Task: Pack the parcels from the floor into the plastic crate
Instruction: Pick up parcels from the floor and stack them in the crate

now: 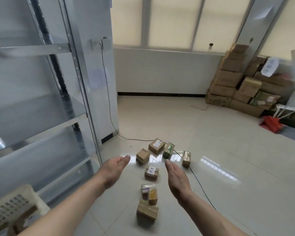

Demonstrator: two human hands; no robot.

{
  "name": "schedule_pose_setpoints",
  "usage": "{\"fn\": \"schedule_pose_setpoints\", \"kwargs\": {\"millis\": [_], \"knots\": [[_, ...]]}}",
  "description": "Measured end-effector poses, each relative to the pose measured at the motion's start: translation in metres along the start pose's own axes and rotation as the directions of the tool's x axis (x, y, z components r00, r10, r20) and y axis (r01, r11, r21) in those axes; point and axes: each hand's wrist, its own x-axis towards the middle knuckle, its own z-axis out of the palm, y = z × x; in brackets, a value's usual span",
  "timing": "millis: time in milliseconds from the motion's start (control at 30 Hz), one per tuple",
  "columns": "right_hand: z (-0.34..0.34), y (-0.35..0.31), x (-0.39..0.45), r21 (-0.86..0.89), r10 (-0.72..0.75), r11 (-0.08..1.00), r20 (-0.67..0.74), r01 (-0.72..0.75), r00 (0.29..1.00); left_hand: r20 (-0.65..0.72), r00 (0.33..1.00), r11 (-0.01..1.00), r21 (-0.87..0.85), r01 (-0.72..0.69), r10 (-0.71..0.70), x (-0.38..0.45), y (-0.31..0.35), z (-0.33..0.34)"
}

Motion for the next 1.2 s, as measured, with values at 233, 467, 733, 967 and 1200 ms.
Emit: {"fn": "schedule_pose_setpoints", "kwargs": {"millis": [233,467,733,967,1200], "knots": [[-0.067,0.007,0.036,0.060,0.023,0.998,-0.060,-0.019,0.998,0.069,0.997,0.999,0.010,-0.042,0.041,0.035,0.059,0.056],[-0.100,0.016,0.087,0.066,0.075,0.996,-0.125,-0.067,0.989,0.125,0.991,0.999,-0.017,-0.050,0.052,0.095,0.084,0.090],[-0.130,0.005,0.167,0.071,0.085,0.995,-0.177,-0.073,0.981,0.138,0.988,0.997,-0.049,-0.065,0.072,0.193,0.113,0.115],[-0.145,-0.006,0.229,0.109,0.114,0.990,-0.230,-0.091,0.966,0.200,0.977,0.996,-0.066,-0.064,0.076,0.267,0.132,0.129],[-0.157,-0.008,0.290,0.121,0.138,0.986,-0.241,-0.112,0.961,0.202,0.977,0.997,-0.050,-0.059,0.068,0.319,0.153,0.147]]}}
